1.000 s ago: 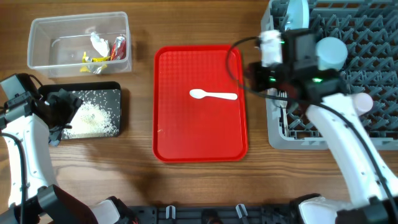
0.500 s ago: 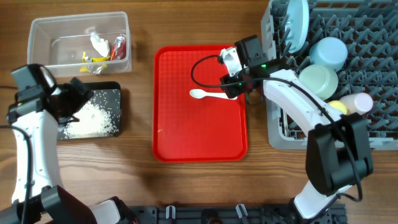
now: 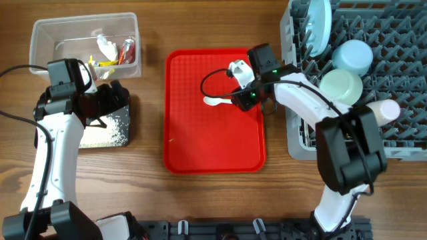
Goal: Sort waste into correct bins and load items into the dishwasher rack
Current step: 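Move the right gripper to the white spoon and grip it, then carry the spoon to the rack and insert it beside the fork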
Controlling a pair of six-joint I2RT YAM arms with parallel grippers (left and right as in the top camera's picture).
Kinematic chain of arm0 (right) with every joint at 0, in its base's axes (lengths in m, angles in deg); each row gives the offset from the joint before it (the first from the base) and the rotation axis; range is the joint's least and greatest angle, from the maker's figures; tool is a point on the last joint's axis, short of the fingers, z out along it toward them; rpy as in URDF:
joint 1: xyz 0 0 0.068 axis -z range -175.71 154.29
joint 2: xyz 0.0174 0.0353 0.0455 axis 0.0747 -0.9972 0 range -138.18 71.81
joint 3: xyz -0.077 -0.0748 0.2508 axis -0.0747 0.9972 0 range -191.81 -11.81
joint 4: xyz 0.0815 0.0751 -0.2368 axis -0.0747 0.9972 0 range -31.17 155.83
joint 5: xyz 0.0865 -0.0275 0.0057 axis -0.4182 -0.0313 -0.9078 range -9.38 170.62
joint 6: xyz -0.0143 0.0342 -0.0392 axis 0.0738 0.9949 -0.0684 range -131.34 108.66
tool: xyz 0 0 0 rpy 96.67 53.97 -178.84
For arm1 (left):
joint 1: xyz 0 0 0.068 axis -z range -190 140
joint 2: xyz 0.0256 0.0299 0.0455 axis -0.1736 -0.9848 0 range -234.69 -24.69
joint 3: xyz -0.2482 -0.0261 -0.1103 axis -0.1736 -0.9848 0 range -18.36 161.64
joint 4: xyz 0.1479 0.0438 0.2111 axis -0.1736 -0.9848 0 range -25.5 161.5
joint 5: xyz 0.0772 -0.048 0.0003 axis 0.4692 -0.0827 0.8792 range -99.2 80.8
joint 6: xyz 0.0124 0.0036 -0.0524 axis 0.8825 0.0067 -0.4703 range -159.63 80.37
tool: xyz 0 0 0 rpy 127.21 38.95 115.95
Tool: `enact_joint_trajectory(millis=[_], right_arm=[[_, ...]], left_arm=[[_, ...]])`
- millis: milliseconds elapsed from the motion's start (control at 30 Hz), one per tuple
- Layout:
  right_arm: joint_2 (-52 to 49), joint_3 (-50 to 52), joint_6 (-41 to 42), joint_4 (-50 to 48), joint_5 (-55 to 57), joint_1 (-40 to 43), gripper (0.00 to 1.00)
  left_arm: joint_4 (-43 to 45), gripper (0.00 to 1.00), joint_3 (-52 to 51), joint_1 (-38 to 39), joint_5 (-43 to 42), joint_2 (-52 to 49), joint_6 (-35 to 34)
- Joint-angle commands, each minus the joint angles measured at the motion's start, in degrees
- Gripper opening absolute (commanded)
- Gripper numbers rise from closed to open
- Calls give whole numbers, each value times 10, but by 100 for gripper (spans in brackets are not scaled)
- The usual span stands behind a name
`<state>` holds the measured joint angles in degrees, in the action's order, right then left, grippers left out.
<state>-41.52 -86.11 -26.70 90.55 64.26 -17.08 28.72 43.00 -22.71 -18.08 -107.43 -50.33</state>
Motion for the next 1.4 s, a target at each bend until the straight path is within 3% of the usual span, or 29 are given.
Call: enact_joint_trajectory(millis=[0,367,433,467,500,800,1000,1367], right_arm=[[-33,-5,-10,-23,-17,-8,45],[-74,-3,-7,-38,0,-10,43],[-80,-3,-4,-23,0,-10,32],[-80,-3,5,-16,0,-10,16],[-80,-3,10,-9,0,-10,10],[-79,-3,66,34,-3,-10,11],[-48,-10,107,73,-6,-9,4],[210,-40,168,178,58,2,4]], left_arm=[[5,100,3,1,-3,-5,15],[7,100,3,1,-3,-5,15],[6,100,3,1,-2,-5,15],[6,100,3,1,-2,-5,15],[6,100,3,1,-2,-5,15],[6,100,3,1,0,-5,15],[7,100,3,1,0,-5,15],[6,100,3,1,0,-5,15]])
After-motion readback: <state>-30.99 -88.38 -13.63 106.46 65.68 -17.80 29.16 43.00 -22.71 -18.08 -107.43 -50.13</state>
